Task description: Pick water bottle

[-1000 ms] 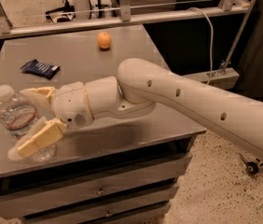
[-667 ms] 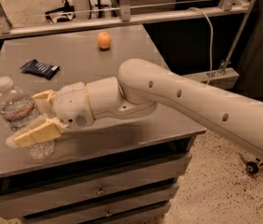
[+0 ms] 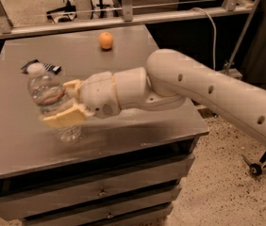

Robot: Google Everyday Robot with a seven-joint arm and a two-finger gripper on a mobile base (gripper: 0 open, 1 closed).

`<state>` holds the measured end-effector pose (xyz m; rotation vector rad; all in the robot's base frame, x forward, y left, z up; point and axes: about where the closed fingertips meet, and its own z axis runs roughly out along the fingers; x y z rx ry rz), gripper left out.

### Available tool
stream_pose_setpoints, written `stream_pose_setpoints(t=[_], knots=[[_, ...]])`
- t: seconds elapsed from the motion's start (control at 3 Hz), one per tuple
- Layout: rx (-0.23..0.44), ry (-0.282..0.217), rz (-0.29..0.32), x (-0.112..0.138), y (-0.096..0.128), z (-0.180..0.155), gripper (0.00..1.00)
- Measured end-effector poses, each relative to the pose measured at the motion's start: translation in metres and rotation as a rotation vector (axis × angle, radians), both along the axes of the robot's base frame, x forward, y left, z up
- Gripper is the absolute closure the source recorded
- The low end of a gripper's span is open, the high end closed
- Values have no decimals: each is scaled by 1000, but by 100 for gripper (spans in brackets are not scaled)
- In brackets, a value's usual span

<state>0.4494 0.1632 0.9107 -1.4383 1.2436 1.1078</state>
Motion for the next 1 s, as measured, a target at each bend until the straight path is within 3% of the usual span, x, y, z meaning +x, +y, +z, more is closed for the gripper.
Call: stream_pose_setpoints(t=[0.33,0.67,1.0], knots=[[6,-37,-53,20,-23,13,100],[83,-77,-126,48,-49,39,100],[83,-77,-126,48,-49,39,100]])
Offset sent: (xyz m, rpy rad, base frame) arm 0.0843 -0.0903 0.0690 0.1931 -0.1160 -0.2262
